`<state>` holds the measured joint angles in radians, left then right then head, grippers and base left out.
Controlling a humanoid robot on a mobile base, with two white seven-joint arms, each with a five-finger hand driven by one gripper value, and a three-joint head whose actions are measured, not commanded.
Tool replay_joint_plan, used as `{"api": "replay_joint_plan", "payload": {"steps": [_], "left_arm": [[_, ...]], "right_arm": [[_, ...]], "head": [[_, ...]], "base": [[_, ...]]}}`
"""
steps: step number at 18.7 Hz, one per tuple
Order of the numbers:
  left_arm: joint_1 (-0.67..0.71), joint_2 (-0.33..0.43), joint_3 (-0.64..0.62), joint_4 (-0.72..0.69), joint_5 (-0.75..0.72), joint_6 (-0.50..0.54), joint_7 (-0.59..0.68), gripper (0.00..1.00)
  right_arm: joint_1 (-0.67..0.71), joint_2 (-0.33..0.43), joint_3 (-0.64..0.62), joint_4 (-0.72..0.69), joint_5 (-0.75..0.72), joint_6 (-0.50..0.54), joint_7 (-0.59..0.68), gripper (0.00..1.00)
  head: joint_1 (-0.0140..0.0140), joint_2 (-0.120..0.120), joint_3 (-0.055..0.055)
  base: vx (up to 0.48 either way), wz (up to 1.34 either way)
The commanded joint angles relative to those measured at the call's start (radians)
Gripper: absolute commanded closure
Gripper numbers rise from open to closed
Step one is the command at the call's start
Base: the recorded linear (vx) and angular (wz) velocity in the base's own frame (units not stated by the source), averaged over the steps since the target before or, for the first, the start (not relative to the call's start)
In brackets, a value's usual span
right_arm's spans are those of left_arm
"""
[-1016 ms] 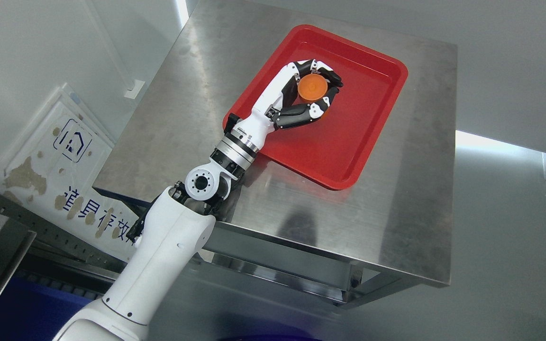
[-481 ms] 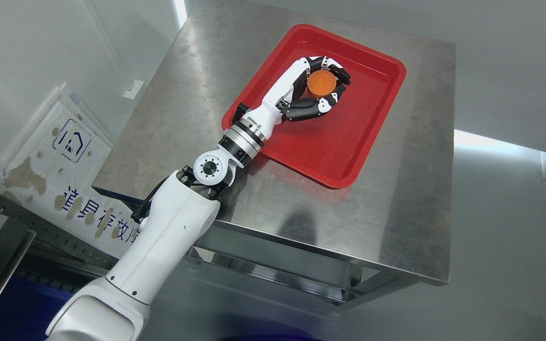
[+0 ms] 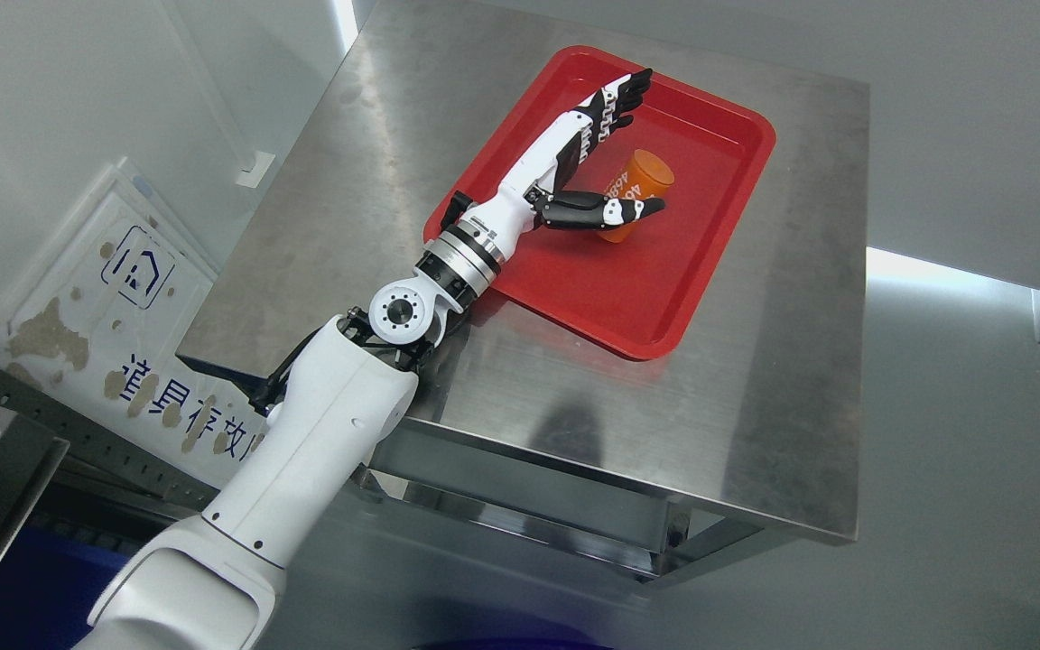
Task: Grab orange capacitor from left shelf to right desk
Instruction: 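Open the left hand to release the capacitor in the tray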
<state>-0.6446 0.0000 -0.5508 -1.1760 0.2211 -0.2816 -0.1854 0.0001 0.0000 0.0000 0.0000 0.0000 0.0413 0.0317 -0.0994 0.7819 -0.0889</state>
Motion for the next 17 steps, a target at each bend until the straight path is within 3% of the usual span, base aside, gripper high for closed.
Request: {"api": "replay_joint_plan", "payload": {"steps": [1,7,10,13,17], "left_arm": [[0.011,0.017,0.129,-0.114,0.001,-0.004,0.0,0.0],[0.1,0.017,0.399,-0.319,0.001,0.015,0.004,0.01],[0.189,0.017,0.512,-0.393,0.001,0.125,0.006,0.0],[0.239,0.017,0.636,-0.422,-0.006,0.142,0.053,0.0],[0.348,0.017,0.661,-0.479,-0.011,0.18,0.061,0.0]], "right_arm": [[-0.002,-0.017,-0.011,-0.034,0.005,0.0,0.001,0.0],[-0.002,-0.017,-0.011,-0.034,0.005,0.0,0.001,0.0],[-0.002,-0.017,-0.011,-0.034,0.005,0.0,-0.001,0.0],[-0.002,-0.017,-0.011,-0.034,0.005,0.0,0.001,0.0],[-0.002,-0.017,-0.011,-0.034,0.005,0.0,0.001,0.0]], "head": [[0.0,0.0,0.0],[0.0,0.0,0.0],[0.0,0.0,0.0],[0.0,0.0,0.0],[0.0,0.0,0.0]], "base": [[0.0,0.0],[0.0,0.0],[0.0,0.0],[0.0,0.0],[0.0,0.0]]}}
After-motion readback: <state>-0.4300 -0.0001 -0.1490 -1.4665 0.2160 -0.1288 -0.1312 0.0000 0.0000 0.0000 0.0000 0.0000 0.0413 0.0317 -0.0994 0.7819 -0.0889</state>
